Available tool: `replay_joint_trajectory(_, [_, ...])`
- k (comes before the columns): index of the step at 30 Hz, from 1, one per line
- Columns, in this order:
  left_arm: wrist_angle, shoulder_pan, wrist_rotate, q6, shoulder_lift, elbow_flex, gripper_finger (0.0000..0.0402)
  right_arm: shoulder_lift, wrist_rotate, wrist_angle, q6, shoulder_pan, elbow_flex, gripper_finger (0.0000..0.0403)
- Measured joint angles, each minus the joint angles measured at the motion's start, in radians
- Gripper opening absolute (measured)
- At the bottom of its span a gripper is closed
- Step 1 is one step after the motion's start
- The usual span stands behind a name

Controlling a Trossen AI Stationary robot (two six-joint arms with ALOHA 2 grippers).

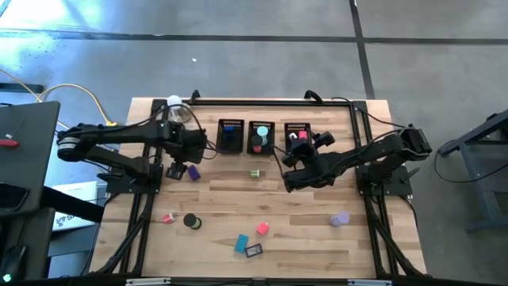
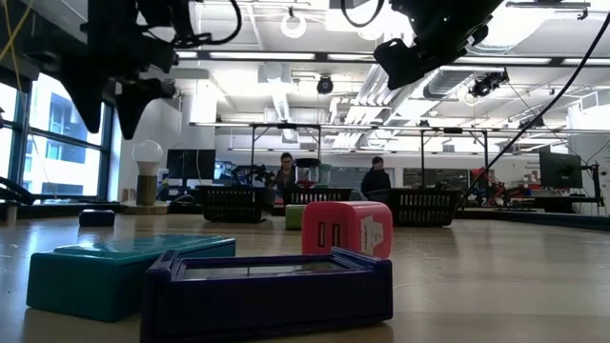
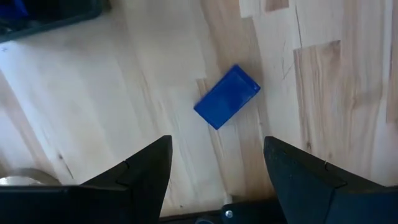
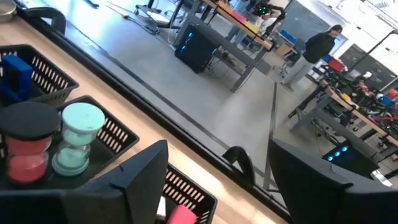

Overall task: Pick & Place Office items
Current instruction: Put the top dark blue digital clock into the left black bin

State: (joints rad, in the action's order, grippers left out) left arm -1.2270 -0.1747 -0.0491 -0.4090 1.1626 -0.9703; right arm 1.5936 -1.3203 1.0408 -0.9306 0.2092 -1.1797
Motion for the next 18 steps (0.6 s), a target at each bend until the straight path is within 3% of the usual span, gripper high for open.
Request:
replay_joint_trajectory(10, [0.049, 0.02, 0.034, -0.204, 0.142, 0.0, 0.0246, 0.0, 0.045, -0.017, 0.012, 0.0, 0.0, 0.0265])
replay_joint_trajectory(18, [0.055, 0.02, 0.024, -0.269, 0.252, 0.034, 0.0246, 0.0, 0.105, -0.022, 0.012, 0.0, 0.0, 0.0265])
